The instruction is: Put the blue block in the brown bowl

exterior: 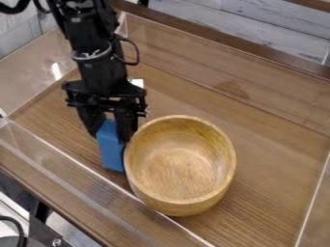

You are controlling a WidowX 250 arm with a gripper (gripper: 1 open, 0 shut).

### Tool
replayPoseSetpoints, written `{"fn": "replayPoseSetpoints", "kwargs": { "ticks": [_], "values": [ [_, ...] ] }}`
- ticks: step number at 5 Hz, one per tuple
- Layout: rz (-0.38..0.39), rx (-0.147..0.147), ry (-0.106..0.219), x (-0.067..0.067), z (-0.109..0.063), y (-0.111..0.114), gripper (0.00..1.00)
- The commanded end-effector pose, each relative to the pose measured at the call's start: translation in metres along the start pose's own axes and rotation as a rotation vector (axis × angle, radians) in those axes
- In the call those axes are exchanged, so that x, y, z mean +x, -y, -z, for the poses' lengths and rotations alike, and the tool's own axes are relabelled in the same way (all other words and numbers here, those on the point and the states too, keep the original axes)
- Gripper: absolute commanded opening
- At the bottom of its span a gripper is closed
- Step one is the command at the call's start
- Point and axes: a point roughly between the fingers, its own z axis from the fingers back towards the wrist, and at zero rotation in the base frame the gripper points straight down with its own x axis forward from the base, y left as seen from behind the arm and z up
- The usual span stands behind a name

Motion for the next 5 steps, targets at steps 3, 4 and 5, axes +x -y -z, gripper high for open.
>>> {"fn": "replayPoseSetpoints", "kwargs": {
  "ticks": [3,4,5],
  "values": [
    [0.068,0.016,0.05,0.0093,-0.019,0.004,0.0],
    [0.08,0.019,0.048,0.0094,-0.0206,0.0045,0.0],
    [0.093,0.021,0.045,0.0095,-0.0224,0.0052,0.0]
  ]
}}
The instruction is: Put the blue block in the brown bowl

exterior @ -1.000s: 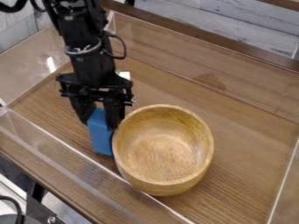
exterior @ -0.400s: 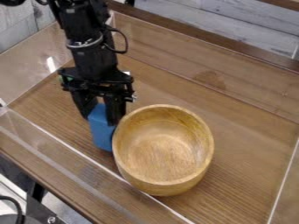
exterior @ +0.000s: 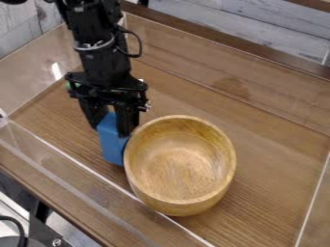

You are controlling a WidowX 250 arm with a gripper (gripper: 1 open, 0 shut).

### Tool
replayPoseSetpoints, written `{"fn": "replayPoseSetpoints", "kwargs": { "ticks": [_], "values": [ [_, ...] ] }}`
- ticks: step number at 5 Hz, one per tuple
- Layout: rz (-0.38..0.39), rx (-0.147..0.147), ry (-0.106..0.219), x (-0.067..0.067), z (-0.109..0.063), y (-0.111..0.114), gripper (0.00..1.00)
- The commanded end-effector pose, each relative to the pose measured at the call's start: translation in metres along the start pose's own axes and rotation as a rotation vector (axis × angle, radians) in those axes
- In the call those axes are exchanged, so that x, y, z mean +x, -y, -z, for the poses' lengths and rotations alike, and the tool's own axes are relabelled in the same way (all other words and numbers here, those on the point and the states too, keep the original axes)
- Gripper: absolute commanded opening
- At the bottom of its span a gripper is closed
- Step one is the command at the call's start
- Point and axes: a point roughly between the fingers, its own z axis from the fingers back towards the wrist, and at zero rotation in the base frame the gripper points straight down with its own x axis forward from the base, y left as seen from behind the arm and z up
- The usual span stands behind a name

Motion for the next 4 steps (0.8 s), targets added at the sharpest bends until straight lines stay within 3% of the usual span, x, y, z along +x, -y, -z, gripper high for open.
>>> {"fn": "replayPoseSetpoints", "kwargs": {
  "ticks": [1,4],
  "values": [
    [0.033,0.02,0.07,0.0102,-0.0187,0.0023,0.0],
    [0.066,0.025,0.066,0.01,-0.0258,0.0054,0.0]
  ]
}}
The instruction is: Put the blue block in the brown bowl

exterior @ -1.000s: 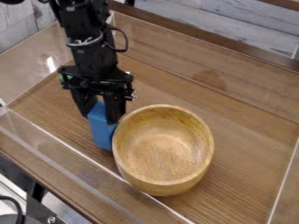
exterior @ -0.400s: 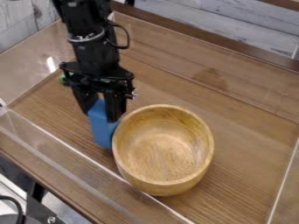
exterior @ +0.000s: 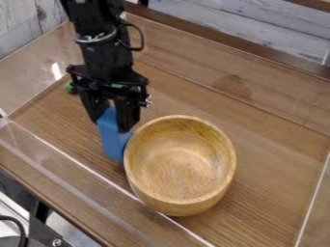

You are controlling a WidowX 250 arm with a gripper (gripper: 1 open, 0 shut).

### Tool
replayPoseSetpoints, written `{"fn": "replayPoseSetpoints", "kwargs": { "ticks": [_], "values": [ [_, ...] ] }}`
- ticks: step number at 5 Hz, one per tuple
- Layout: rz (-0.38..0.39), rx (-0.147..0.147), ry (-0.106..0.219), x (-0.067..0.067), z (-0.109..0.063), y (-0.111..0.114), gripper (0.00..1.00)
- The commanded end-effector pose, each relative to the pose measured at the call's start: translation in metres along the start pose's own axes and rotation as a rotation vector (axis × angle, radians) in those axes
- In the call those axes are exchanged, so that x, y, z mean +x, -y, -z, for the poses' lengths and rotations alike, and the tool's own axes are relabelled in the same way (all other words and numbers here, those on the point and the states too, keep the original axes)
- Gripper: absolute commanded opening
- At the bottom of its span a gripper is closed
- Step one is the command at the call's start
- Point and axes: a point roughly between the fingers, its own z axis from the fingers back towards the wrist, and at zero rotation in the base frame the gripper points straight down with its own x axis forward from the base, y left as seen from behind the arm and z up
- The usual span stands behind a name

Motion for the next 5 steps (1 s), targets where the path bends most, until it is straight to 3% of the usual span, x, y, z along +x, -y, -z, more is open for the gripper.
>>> {"fn": "replayPoseSetpoints", "kwargs": {
  "ticks": [1,5],
  "values": [
    [0.024,0.02,0.065,0.0079,-0.0192,0.0029,0.0],
    [0.049,0.021,0.068,0.0062,-0.0289,0.0093,0.0]
  ]
}}
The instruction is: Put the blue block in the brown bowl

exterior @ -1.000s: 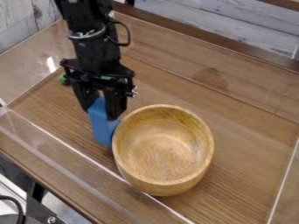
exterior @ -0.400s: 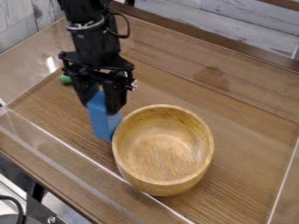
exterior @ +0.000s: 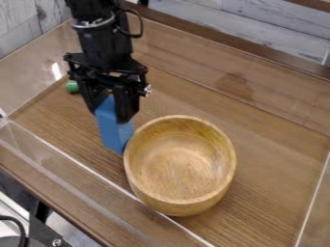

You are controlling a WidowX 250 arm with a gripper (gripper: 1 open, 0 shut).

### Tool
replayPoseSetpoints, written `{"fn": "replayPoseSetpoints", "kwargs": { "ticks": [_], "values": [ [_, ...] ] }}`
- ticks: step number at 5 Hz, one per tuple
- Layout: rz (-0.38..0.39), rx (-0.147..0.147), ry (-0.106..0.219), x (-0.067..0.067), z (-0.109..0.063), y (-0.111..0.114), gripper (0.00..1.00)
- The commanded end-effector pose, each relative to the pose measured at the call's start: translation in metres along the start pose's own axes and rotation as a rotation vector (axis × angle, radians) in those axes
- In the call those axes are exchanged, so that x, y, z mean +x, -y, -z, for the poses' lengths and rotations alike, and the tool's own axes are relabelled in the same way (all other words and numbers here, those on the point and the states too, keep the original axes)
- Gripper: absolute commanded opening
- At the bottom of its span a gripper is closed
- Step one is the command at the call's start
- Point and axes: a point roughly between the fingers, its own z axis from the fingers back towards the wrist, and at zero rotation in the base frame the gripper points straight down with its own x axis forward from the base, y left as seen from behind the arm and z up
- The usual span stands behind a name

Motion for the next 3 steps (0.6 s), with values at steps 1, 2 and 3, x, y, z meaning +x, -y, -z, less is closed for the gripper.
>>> {"fn": "replayPoseSetpoints", "kwargs": {
  "ticks": [1,2,3],
  "values": [
    [0.026,0.018,0.07,0.0086,-0.0185,0.0034,0.0],
    [0.033,0.018,0.071,0.0081,-0.0201,0.0051,0.0],
    [0.042,0.019,0.07,0.0073,-0.0215,0.0068,0.0]
  ]
}}
